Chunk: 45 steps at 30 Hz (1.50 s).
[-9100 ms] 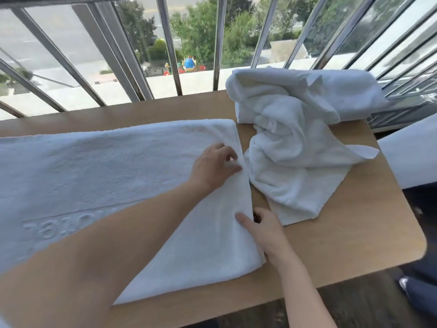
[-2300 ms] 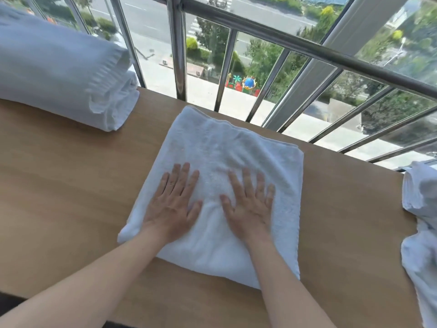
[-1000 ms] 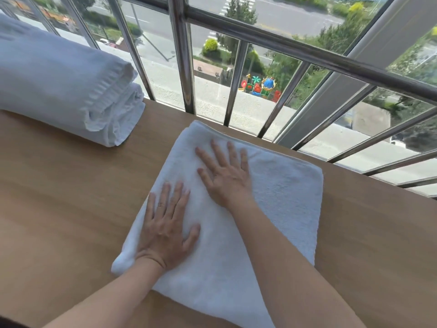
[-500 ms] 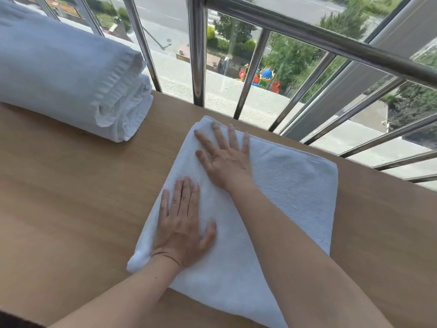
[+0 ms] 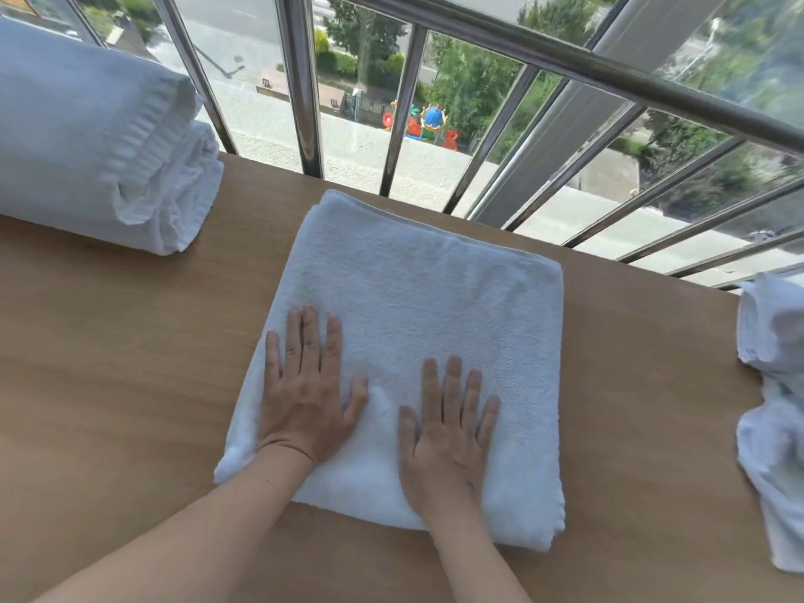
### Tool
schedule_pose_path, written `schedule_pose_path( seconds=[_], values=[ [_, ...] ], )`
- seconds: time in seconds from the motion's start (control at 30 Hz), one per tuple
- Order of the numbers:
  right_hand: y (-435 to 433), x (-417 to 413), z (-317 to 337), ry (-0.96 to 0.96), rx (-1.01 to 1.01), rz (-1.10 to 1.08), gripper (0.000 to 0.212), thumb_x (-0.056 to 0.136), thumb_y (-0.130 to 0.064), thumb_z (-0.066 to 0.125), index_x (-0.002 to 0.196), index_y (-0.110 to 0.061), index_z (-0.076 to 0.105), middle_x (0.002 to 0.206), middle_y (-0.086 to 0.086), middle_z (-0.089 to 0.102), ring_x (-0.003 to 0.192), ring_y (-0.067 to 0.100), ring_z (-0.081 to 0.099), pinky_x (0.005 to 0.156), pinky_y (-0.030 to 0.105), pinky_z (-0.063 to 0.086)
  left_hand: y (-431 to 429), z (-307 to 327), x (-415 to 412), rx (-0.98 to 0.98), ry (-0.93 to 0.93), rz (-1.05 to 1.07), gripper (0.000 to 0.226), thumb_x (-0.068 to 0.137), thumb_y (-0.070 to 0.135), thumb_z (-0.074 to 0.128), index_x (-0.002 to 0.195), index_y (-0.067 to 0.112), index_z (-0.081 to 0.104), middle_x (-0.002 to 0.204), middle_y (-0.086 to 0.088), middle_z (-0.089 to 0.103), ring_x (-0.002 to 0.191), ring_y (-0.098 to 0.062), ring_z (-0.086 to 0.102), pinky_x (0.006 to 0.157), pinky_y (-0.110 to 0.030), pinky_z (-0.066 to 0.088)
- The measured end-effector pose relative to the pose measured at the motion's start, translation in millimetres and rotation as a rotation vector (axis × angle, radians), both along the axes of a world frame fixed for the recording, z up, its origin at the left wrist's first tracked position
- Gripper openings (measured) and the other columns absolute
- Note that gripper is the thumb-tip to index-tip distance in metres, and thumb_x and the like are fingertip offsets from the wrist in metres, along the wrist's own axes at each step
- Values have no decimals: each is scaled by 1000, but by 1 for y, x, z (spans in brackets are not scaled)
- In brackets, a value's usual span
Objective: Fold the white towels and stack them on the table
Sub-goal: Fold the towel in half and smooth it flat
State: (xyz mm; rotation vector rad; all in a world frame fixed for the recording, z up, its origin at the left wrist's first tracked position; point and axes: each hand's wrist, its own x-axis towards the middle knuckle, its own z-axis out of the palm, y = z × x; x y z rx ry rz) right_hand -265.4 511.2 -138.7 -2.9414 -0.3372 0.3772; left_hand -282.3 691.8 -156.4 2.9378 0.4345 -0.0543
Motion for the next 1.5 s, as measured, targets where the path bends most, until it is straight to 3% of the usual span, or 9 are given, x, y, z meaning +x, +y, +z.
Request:
schedule_pose_path(
  seconds=[0.1, 0.3, 0.37, 0.5, 0.6, 0.77, 0.9, 1.33, 1.5],
  values=[
    [-39, -9, -1, 8, -79, 72, 65, 102, -59, 10, 159, -37, -8, 168, -6, -16, 154, 20, -17, 122, 49, -7, 0, 2, 0, -17, 11, 1, 82, 94, 54, 26, 158, 2, 20, 164, -25, 15, 154, -38, 11, 122, -59, 11],
    [-43, 2, -3, 40, -113, -351, 68, 100, -59, 9, 154, -34, -25, 164, -6, -29, 148, 18, -32, 121, 48, -15, 1, 10, 0, -109, 15, -61, 75, 96, 50, 21, 159, 10, 15, 167, -16, 8, 155, -34, 1, 124, -54, -3],
    [-24, -3, 0, 25, -55, -381, 67, 100, -55, 9, 155, -33, -22, 164, -6, -27, 149, 21, -31, 120, 50, -18, 0, 15, -5, -175, -52, -187, 66, 99, 42, 25, 157, 9, 25, 165, -12, 20, 154, -33, 11, 125, -53, 6],
    [18, -12, -2, 3, 41, -193, 62, 99, -52, 5, 157, -41, -13, 165, -8, -23, 150, 21, -27, 118, 52, -22, -4, 9, -19, -247, -191, -573, 50, 103, 28, 36, 149, 11, 47, 158, -9, 38, 150, -28, 30, 122, -47, 23],
    [23, -13, -8, 5, 17, -227, 62, 99, -54, 7, 156, -42, -15, 165, -9, -22, 150, 22, -28, 118, 55, -20, 10, 6, -8, -143, -75, -627, 55, 103, 37, 32, 157, 23, 33, 165, -1, 24, 154, -25, 16, 125, -47, 15],
    [22, -17, -10, -95, 45, -206, 67, 100, -53, 26, 160, -38, 1, 169, -5, -6, 155, 25, -11, 121, 60, -6, 46, 5, 54, -8, 63, -420, 69, 98, 59, 15, 160, 36, -3, 168, 6, -11, 154, -22, -15, 124, -44, -12],
    [21, -17, -14, -132, 49, -204, 69, 97, -52, 31, 160, -35, 10, 169, -3, 4, 156, 27, -3, 121, 62, -1, 64, 3, 102, -5, 82, -321, 69, 96, 62, 6, 158, 38, -11, 166, 5, -19, 152, -16, -23, 121, -38, -20],
    [22, -13, -16, -211, 50, -195, 69, 94, -50, 36, 159, -28, 24, 168, 1, 14, 155, 31, 9, 119, 66, 10, 77, 12, 175, -44, 90, -188, 73, 96, 67, 9, 158, 32, 19, 168, -1, 15, 155, -25, -2, 124, -46, -7],
    [22, -14, -19, -253, 65, -197, 69, 93, -49, 37, 158, -28, 27, 168, 1, 16, 155, 31, 10, 118, 66, 11, 87, 17, 165, -133, -27, -282, 59, 104, 48, 36, 154, 17, 36, 156, -3, 38, 154, -25, 13, 125, -41, -3]
  ],
)
